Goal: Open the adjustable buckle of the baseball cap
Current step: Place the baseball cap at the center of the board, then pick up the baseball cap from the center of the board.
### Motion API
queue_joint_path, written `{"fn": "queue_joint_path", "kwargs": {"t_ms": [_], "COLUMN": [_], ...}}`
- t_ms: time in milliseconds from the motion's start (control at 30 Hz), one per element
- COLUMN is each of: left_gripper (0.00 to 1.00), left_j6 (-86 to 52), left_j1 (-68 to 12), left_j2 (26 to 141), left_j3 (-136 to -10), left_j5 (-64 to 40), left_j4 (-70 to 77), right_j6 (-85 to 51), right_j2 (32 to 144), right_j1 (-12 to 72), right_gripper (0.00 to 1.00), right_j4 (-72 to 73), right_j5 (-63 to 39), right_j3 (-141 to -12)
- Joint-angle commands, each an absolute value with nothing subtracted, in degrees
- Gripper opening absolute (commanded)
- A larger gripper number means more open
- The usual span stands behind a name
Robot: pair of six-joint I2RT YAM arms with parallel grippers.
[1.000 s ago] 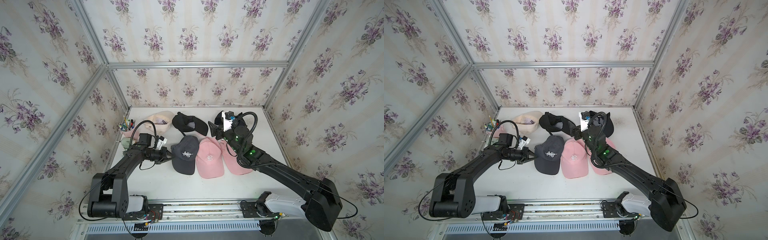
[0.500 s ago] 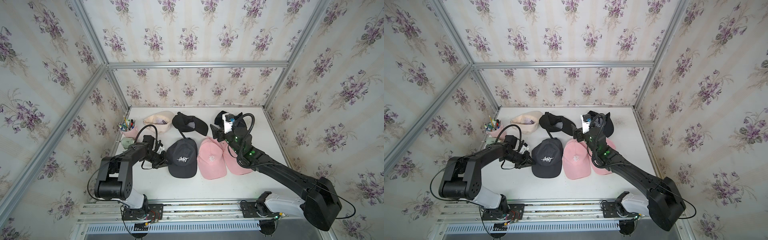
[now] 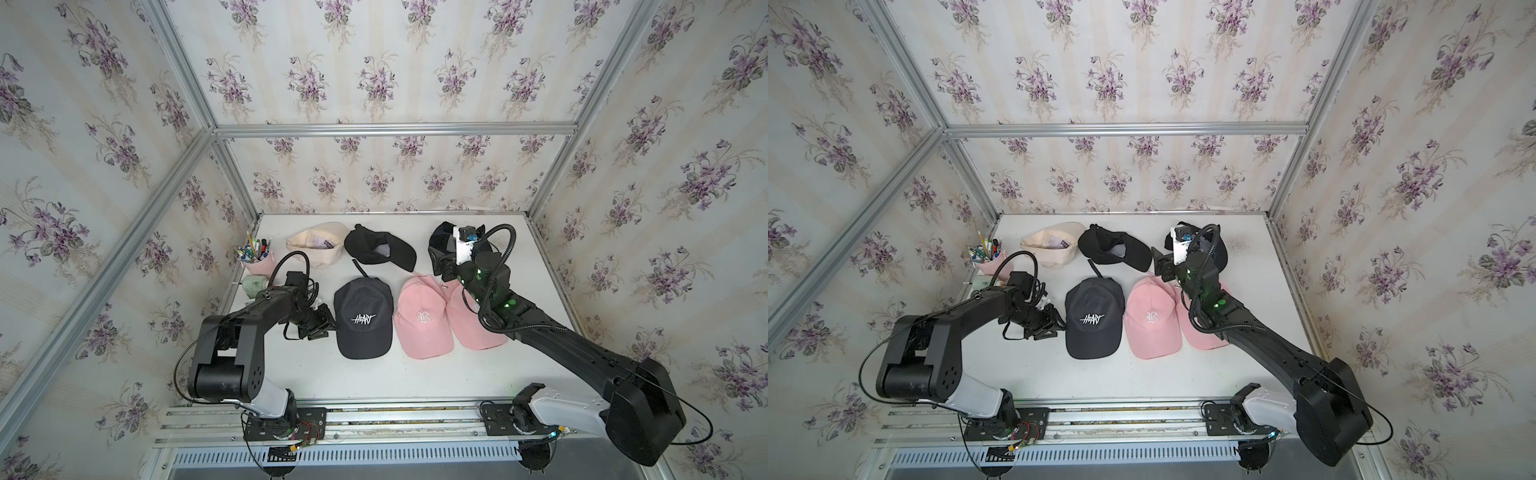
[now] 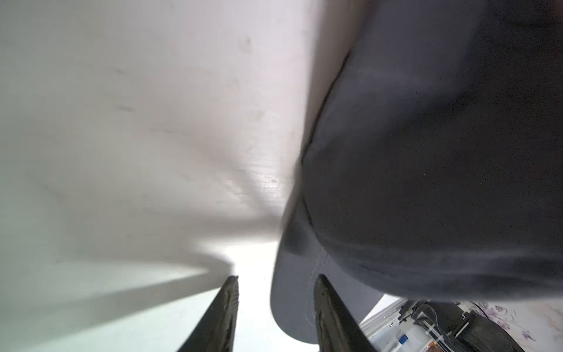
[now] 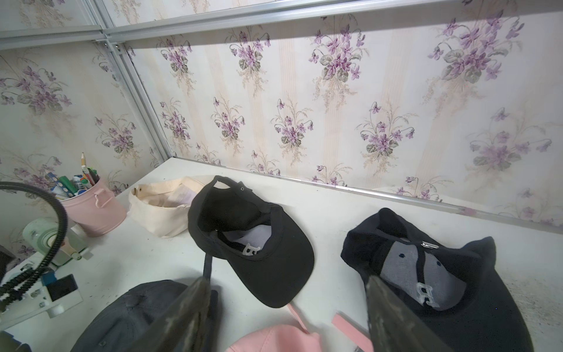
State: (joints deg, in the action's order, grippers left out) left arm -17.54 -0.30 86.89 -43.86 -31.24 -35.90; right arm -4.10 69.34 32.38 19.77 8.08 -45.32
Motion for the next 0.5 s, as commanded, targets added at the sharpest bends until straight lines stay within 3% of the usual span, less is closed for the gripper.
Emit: {"fn": "queue_joint_path", "kwargs": {"t_ms": [0,267,467], "left_gripper": [0.43,0.4,0.41], "left_j6": [-18.96,-10.94,-8.72], "left_j1": [-0.7,-1.83,-10.53], "left_j2": [82.13,67.07,68.38], "left_j3": [-44.62,-55.49,-64.64], "left_j5": [-25.55,-18.85,-16.66], "left_j4": [-37.35,-43.39,-40.27], "right_j6": [-4.29,-1.29,0.79], "right_j2": [69.07,70.24,72.18], "right_j1": [28.71,23.87,17.35], "right_gripper": [0.8,0.8,0.8], "right_j4": [18.2,7.77,-1.29], "right_j5": [4.53,1.61,0.51], "right_j3": [-47.29,-55.82,-62.1]}}
